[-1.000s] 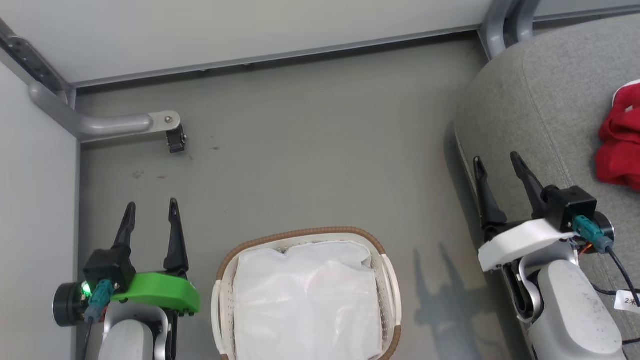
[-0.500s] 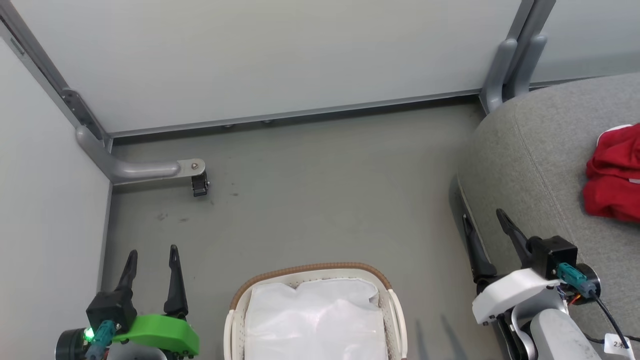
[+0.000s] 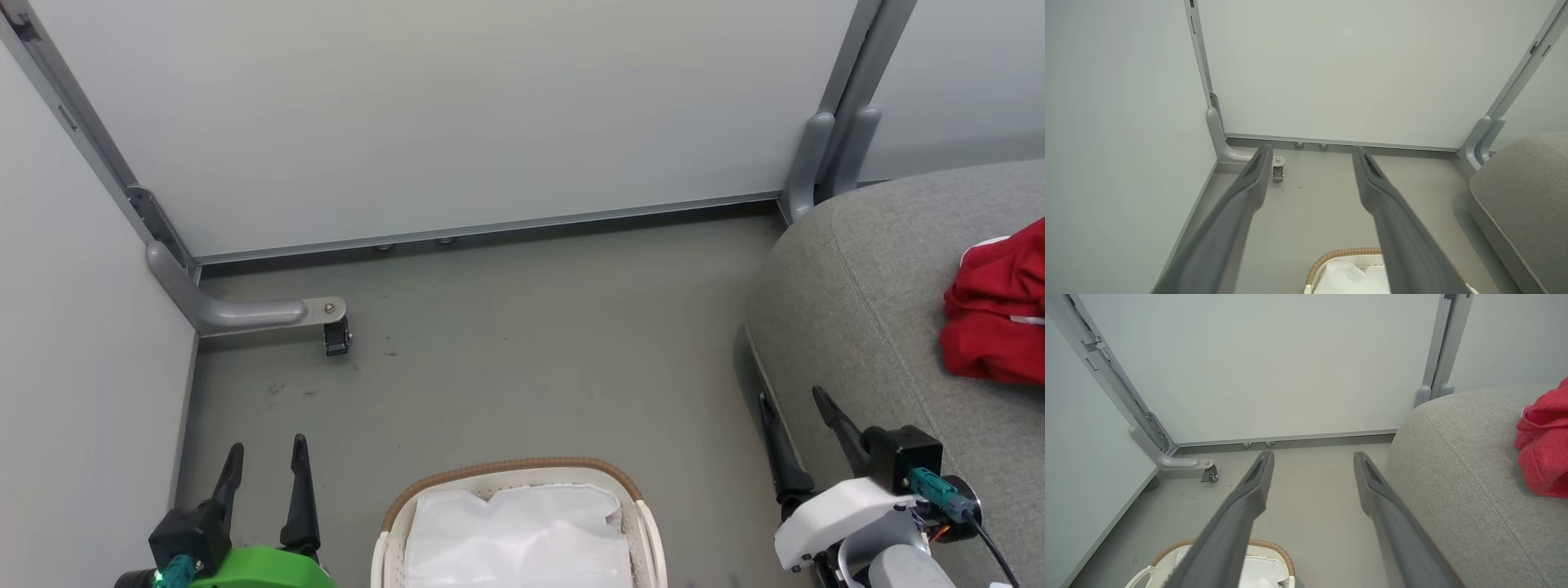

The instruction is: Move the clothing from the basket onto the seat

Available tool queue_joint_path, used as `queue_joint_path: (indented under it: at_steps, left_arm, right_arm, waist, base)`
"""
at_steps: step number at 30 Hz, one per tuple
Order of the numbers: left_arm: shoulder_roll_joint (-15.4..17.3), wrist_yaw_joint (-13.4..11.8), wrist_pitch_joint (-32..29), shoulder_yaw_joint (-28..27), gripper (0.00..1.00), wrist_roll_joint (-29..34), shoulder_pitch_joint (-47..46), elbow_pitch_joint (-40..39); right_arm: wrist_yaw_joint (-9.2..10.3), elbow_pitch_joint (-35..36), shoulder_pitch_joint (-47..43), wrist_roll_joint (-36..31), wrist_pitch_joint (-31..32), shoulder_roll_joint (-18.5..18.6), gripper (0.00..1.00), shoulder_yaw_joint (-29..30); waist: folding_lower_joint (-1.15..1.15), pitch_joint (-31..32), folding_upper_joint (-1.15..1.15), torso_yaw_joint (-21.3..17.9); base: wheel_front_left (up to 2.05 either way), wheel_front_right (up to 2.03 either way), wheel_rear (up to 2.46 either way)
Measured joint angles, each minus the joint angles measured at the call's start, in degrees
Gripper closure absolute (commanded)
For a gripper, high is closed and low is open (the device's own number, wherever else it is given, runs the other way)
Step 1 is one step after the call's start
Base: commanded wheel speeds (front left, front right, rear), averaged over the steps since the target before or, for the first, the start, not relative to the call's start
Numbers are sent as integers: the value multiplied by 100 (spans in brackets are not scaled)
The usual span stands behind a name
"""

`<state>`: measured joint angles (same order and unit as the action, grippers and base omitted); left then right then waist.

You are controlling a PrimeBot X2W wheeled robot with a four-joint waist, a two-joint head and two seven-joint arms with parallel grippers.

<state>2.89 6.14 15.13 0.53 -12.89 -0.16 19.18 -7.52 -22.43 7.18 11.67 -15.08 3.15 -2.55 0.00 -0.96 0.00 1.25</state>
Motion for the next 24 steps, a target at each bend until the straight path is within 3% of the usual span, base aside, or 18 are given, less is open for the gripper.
queue_joint_path:
  at_steps: [1, 6, 24]
  left_arm:
    - [-1, 21, 0, 15, 100, -9, 9, 9]
    - [-26, 24, -31, 11, 100, -45, 34, 235]
    - [-27, 40, -521, -135, 100, -1845, 15, 114]
  right_arm:
    - [0, 4, -22, 7, 0, 0, 100, -4]
    - [-1, -203, -151, 35, 23, -63, 100, -5]
    - [0, -2, -171, 1861, 520, -65, 100, 199]
  waist:
    - [0, 14, 0, 10]
    - [0, 22, 0, 13]
    - [0, 30, 0, -7]
  base:
    - [0, 0, 0]
    - [0, 0, 0]
    - [0, 0, 0]
